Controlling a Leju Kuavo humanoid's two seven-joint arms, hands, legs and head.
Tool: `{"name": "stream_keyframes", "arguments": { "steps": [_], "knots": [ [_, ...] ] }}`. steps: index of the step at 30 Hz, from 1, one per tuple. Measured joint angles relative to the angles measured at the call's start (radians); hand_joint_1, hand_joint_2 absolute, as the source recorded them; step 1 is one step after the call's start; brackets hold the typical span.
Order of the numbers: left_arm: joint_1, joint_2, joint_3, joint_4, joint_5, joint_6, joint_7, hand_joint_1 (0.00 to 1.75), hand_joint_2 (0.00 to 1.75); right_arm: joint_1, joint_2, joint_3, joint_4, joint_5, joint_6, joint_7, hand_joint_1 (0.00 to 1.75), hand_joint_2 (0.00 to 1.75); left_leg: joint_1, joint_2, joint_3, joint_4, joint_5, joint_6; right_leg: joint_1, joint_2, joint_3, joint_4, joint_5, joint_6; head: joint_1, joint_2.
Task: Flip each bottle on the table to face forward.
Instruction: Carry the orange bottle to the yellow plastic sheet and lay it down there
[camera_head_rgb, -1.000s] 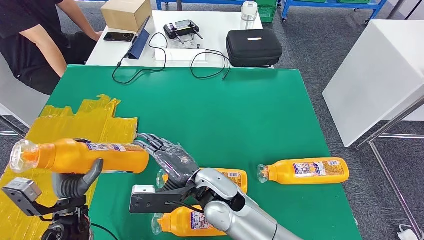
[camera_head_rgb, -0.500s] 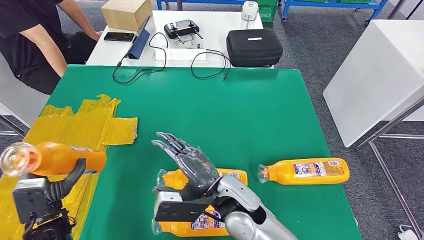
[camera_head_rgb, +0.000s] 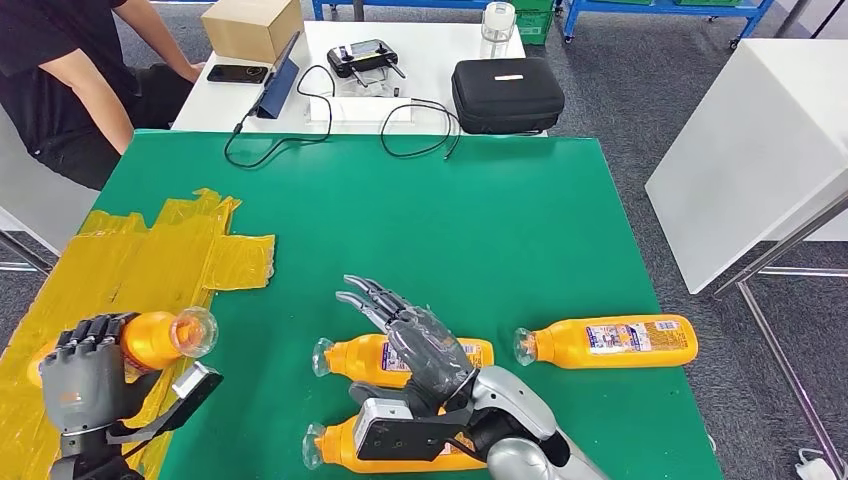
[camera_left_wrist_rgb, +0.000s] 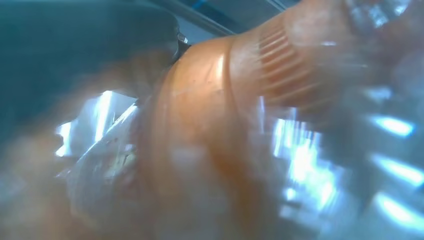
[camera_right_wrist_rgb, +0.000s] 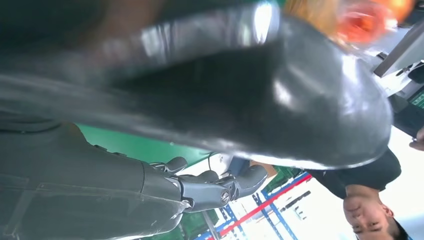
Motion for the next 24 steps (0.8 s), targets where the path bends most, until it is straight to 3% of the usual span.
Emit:
{"name": "stream_keyframes", "arguments": {
  "steps": [4,13,17,24],
  "knots": [
    [-0.002,0.036,-0.004,0.091,-0.082,0.0,0.042,1.75,1.75,0.0,-0.009,0.0,-0.002,-0.01,0.007,-0.005,0.0,0.0,0.0,0.0,0.0,0.0,0.0,0.0,0.0,0.0,0.0,0.0,0.0,0.0,0.0,0.0],
    [-0.024,0.095,-0.023,0.219,-0.097,0.011,0.056,1.71,1.75,0.0,-0.016,0.0,-0.002,-0.016,0.015,-0.007,0.0,0.0,0.0,0.0,0.0,0.0,0.0,0.0,0.0,0.0,0.0,0.0,0.0,0.0,0.0,0.0],
    [-0.028,0.117,-0.044,0.244,-0.099,-0.005,0.06,0.0,0.0,0.0,-0.017,0.0,-0.002,-0.017,0.02,-0.008,0.0,0.0,0.0,0.0,0.0,0.0,0.0,0.0,0.0,0.0,0.0,0.001,0.0,0.0,0.0,0.0],
    [-0.026,0.127,-0.074,0.266,-0.081,-0.027,0.069,0.0,0.0,0.008,-0.018,0.0,-0.002,-0.01,0.033,-0.007,0.0,0.0,0.0,0.0,0.0,0.0,0.001,-0.001,0.0,0.0,0.0,0.002,0.0,0.0,0.0,0.0]
  ]
}}
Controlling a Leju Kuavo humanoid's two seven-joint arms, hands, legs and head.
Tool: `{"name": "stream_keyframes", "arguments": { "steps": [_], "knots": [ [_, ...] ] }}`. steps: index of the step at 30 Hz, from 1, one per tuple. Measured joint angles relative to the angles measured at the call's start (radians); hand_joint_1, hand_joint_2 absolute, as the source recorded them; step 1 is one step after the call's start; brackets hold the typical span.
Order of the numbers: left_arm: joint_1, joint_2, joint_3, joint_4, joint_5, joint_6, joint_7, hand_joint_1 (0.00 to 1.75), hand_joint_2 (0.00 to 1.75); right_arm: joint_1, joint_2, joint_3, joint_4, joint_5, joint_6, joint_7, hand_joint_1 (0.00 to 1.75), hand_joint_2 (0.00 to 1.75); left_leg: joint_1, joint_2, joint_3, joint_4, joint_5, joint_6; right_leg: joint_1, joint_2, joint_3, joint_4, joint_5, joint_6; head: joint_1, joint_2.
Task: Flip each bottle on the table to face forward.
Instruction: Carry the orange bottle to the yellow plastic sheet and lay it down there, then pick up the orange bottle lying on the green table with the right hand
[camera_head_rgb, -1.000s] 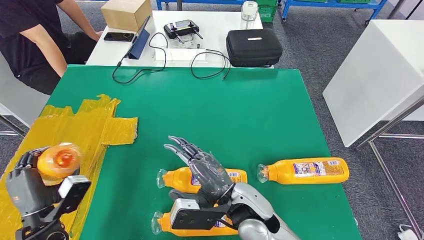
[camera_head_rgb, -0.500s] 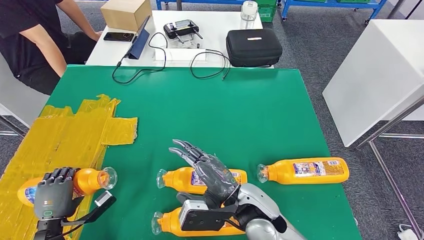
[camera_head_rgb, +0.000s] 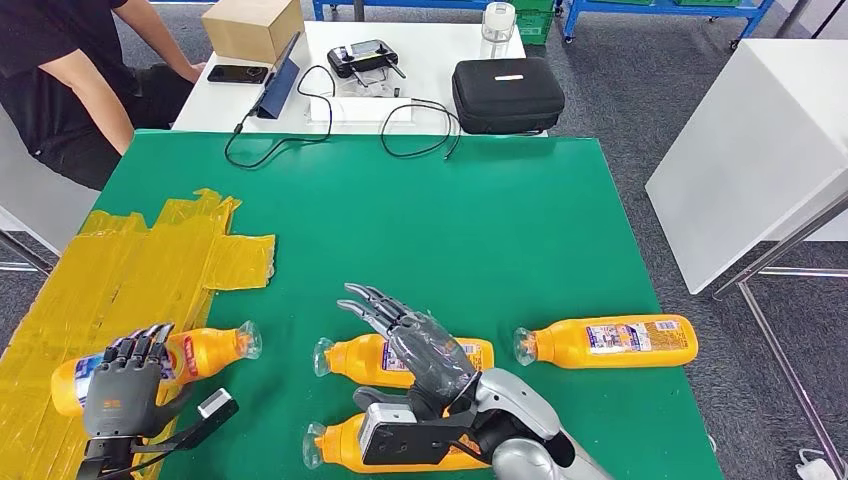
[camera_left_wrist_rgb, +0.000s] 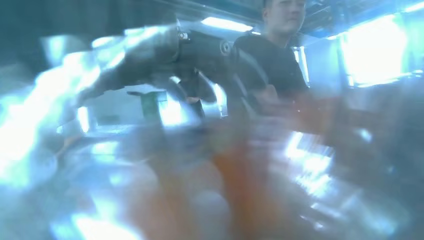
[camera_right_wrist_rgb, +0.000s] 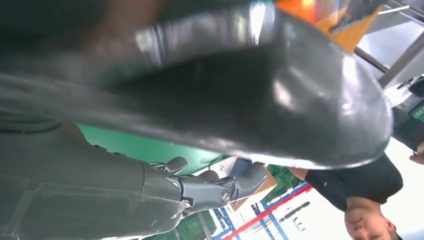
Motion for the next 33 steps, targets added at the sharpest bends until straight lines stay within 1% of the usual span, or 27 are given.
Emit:
{"name": "stream_keyframes", "arguments": {
  "steps": [9,12,13,14,16,18,19,20,22,24,27,30,33],
  "knots": [
    [0.008,0.002,-0.014,-0.001,0.022,0.007,-0.001,0.0,0.0,0.038,-0.01,0.002,0.0,0.018,0.003,0.0,0.0,0.0,0.0,0.0,0.0,0.0,0.0,0.0,0.0,0.0,0.0,0.0,0.0,0.0,0.0,0.0],
    [0.017,-0.003,-0.012,-0.031,0.029,0.027,-0.015,0.0,0.0,0.053,-0.014,0.002,0.0,0.024,0.0,0.0,0.0,0.0,0.0,0.0,0.0,0.0,0.0,0.0,0.0,0.0,0.0,0.0,0.0,0.0,0.0,0.0],
    [0.021,-0.011,-0.006,-0.053,0.046,0.031,-0.037,0.0,0.0,0.059,-0.015,0.001,0.0,0.027,-0.001,0.0,0.0,0.0,0.0,0.0,0.0,0.0,0.0,0.0,0.0,0.0,-0.001,0.0,0.0,0.0,0.0,0.0],
    [0.023,-0.025,0.005,-0.081,0.08,0.034,-0.08,0.0,0.0,0.067,-0.016,-0.001,0.0,0.03,-0.003,0.0,0.0,0.0,0.0,0.0,0.0,0.0,0.0,0.0,0.0,0.0,-0.001,0.0,0.0,0.0,0.0,0.0],
    [0.018,-0.074,0.052,-0.14,0.211,0.036,-0.227,0.0,0.0,0.083,-0.019,-0.006,0.0,0.037,-0.009,0.0,0.0,0.0,0.0,-0.001,-0.001,0.0,0.0,0.0,0.0,0.0,0.0,0.0,0.0,0.0,0.0,0.0],
    [0.006,-0.137,0.117,-0.196,0.396,0.038,-0.38,0.0,0.0,0.102,-0.021,-0.013,0.0,0.049,-0.015,-0.002,0.0,0.0,-0.001,0.0,-0.001,0.0,0.0,0.0,0.0,0.0,0.0,0.0,0.0,0.0,0.0,0.0],
    [0.003,-0.163,0.142,-0.221,0.488,0.039,-0.422,0.0,0.0,0.113,-0.023,-0.015,-0.001,0.056,-0.018,-0.004,0.0,0.44,-0.001,0.0,-0.001,0.0,0.0,0.0,-0.001,0.0,-0.001,0.0,0.0,0.0,0.0,0.0],
    [0.002,-0.184,0.16,-0.246,0.573,0.039,-0.443,0.0,0.0,0.125,-0.024,-0.017,-0.001,0.063,-0.022,-0.005,0.0,0.87,-0.001,0.0,-0.001,0.0,0.0,0.0,-0.001,0.0,-0.001,0.0,0.0,0.0,0.0,0.0],
    [0.002,-0.211,0.176,-0.293,0.721,0.034,-0.445,0.0,0.0,0.147,-0.027,-0.022,-0.003,0.078,-0.028,-0.006,0.0,1.75,-0.001,0.0,-0.001,0.0,0.0,0.0,-0.001,0.0,-0.001,0.0,0.0,0.0,0.0,0.0],
    [0.005,-0.229,0.18,-0.338,0.896,0.0,-0.436,0.0,0.0,0.171,-0.031,-0.026,-0.01,0.101,-0.037,-0.006,0.0,1.75,-0.001,-0.001,-0.001,0.0,0.0,0.0,0.0,-0.001,-0.002,0.0,0.0,0.0,0.0,0.0],
    [0.006,-0.248,0.182,-0.408,1.179,-0.11,-0.412,0.0,0.0,0.216,-0.045,-0.031,-0.031,0.138,-0.055,-0.002,0.0,1.75,0.0,-0.001,-0.001,0.0,0.0,0.0,0.0,-0.001,-0.002,0.0,0.0,0.0,0.0,0.0],
    [0.006,-0.262,0.188,-0.464,1.322,-0.21,-0.389,0.0,0.0,0.253,-0.069,-0.029,-0.052,0.157,-0.074,0.017,0.0,1.75,0.0,-0.001,-0.001,0.0,0.0,0.0,0.0,-0.001,-0.002,0.0,0.0,0.0,0.0,0.0],
    [0.006,-0.271,0.194,-0.501,1.401,-0.277,-0.372,0.0,0.0,0.276,-0.09,-0.024,-0.068,0.167,-0.088,0.047,0.0,1.75,0.0,-0.001,-0.001,0.0,0.0,0.0,0.0,-0.001,-0.001,0.0,0.0,0.0,0.0,0.0]
  ]
}}
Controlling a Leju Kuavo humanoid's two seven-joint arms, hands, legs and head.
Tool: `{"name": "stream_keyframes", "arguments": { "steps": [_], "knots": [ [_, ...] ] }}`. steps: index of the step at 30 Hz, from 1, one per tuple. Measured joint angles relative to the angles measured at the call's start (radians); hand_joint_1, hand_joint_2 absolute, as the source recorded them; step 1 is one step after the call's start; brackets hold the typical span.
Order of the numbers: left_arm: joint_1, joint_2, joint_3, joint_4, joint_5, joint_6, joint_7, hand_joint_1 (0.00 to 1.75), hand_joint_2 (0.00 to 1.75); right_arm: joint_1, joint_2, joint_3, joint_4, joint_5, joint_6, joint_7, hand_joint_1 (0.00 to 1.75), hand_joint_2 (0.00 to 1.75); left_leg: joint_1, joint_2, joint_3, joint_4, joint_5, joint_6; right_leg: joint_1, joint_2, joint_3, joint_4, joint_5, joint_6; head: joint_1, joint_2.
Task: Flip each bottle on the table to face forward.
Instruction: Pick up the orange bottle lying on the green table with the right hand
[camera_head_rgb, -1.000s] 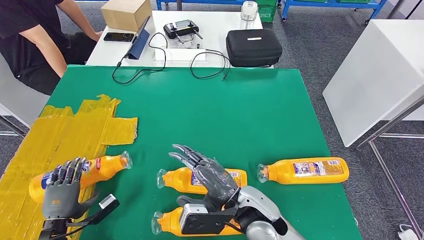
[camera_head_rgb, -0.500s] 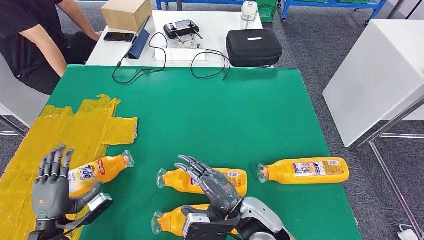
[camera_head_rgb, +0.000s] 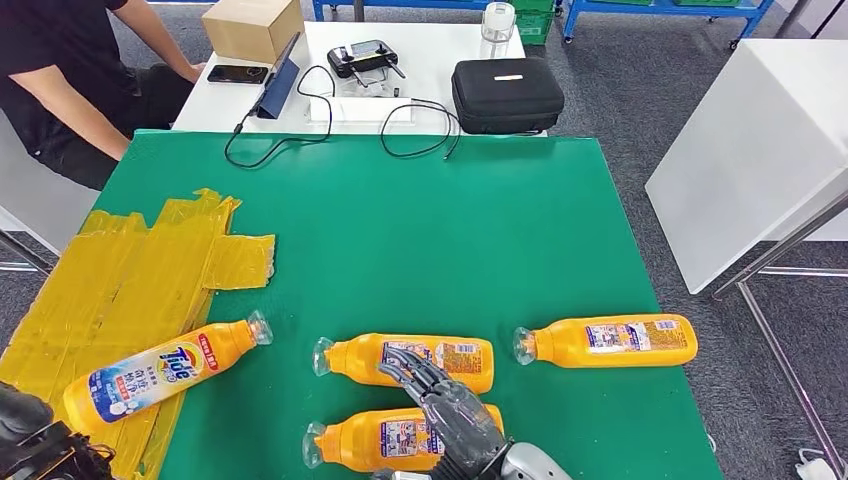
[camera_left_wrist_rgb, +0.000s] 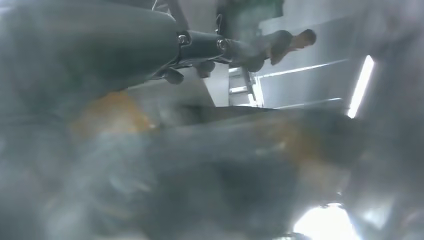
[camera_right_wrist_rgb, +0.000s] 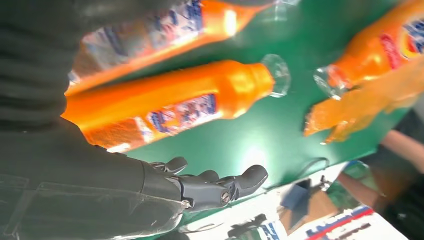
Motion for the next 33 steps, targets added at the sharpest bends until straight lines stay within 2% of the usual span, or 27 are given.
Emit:
{"name": "stream_keyframes", "arguments": {
  "steps": [8,16,23,33],
  "knots": [
    [0.0,-0.005,0.004,-0.023,0.015,-0.016,0.006,0.0,0.0,0.01,-0.01,0.006,-0.01,0.002,-0.002,0.018,0.0,1.75,0.0,0.0,0.0,0.0,0.0,0.0,0.0,0.0,0.0,0.0,0.0,0.0,0.0,0.0],
    [-0.001,-0.009,0.028,-0.038,0.032,-0.022,0.0,0.0,0.0,0.011,-0.076,0.04,-0.016,0.021,0.02,0.096,0.0,1.75,0.0,0.0,0.0,0.0,0.0,0.0,0.0,0.0,0.0,0.0,0.0,0.0,0.0,0.0],
    [0.0,-0.009,0.046,-0.038,0.054,-0.03,0.007,0.0,0.0,-0.002,-0.128,0.057,-0.014,0.067,0.103,0.173,0.0,1.75,0.0,0.0,0.0,0.0,0.0,0.0,0.0,0.0,0.0,0.0,0.0,0.0,0.0,0.0],
    [0.002,-0.009,0.058,-0.038,0.059,-0.033,0.008,0.0,0.0,-0.012,-0.165,0.063,-0.009,0.073,0.13,0.19,0.0,1.75,0.0,0.0,0.0,0.0,0.0,0.0,0.0,0.0,0.0,0.0,0.0,0.0,0.0,0.0]
  ]
}}
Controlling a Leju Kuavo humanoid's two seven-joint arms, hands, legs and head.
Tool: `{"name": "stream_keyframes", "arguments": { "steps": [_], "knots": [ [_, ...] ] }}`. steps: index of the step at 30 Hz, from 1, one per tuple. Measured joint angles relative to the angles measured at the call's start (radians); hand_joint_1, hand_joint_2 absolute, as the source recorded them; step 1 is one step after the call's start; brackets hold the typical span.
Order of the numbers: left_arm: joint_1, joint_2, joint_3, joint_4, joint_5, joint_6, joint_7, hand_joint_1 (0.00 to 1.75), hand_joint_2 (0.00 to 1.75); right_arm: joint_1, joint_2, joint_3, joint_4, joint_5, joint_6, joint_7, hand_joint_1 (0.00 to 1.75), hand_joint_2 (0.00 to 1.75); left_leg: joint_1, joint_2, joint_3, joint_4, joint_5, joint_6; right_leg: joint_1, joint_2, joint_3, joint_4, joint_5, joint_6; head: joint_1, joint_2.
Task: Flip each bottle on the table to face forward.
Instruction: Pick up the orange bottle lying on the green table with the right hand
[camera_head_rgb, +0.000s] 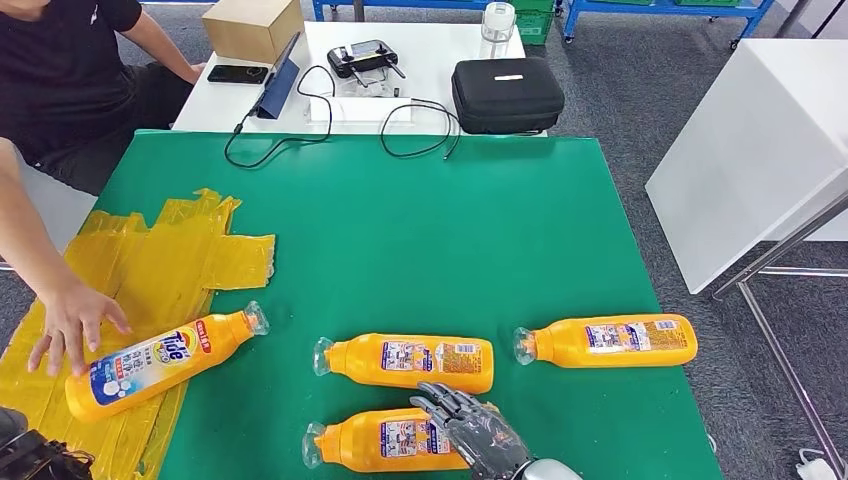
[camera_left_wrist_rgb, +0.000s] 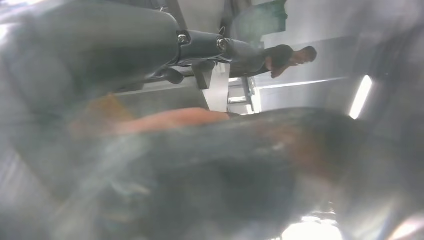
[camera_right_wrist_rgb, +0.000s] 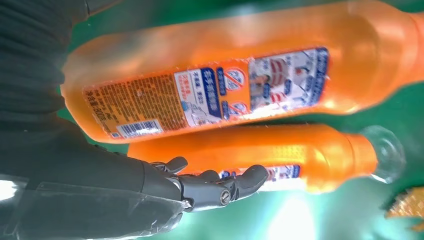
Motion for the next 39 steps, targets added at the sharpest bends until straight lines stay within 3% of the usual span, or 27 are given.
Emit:
{"name": "stream_keyframes", "arguments": {
  "steps": [10,26,30,31,39],
  "knots": [
    [0.0,0.0,0.007,0.0,0.037,-0.007,0.008,0.0,0.0,-0.067,-0.069,0.034,0.047,0.024,0.169,0.027,0.0,1.75,0.0,0.0,0.002,0.0,0.0,0.0,0.0,0.0,-0.001,0.0,0.0,0.0,0.0,0.0],
    [-0.001,0.0,0.011,0.0,0.051,-0.009,0.015,0.0,0.0,-0.115,-0.096,0.065,0.089,0.028,0.198,0.028,0.04,1.75,0.0,0.0,0.004,0.0,0.0,0.0,0.0,0.0,-0.002,0.0,0.0,0.0,0.0,0.0],
    [-0.005,0.002,0.007,0.0,0.065,-0.011,0.02,0.0,0.0,-0.142,-0.096,0.081,0.118,0.016,0.227,0.022,1.66,1.75,0.0,0.0,0.006,0.0,0.0,0.0,0.0,0.0,-0.005,-0.001,0.0,0.0,0.0,0.0],
    [-0.007,0.002,0.004,0.0,0.068,-0.01,0.021,0.0,0.0,-0.149,-0.096,0.086,0.13,0.013,0.232,0.019,1.74,1.75,0.0,0.0,0.007,0.0,0.0,0.0,0.0,0.0,-0.005,-0.001,0.0,0.0,0.0,0.0],
    [-0.025,0.012,-0.023,0.001,0.097,-0.005,0.032,0.0,0.0,-0.179,-0.061,0.11,0.221,0.034,0.225,0.008,1.75,1.75,0.001,0.011,0.016,0.0,-0.004,-0.004,0.001,0.01,0.0,-0.001,0.0,-0.002,0.0,0.0]
  ]
}}
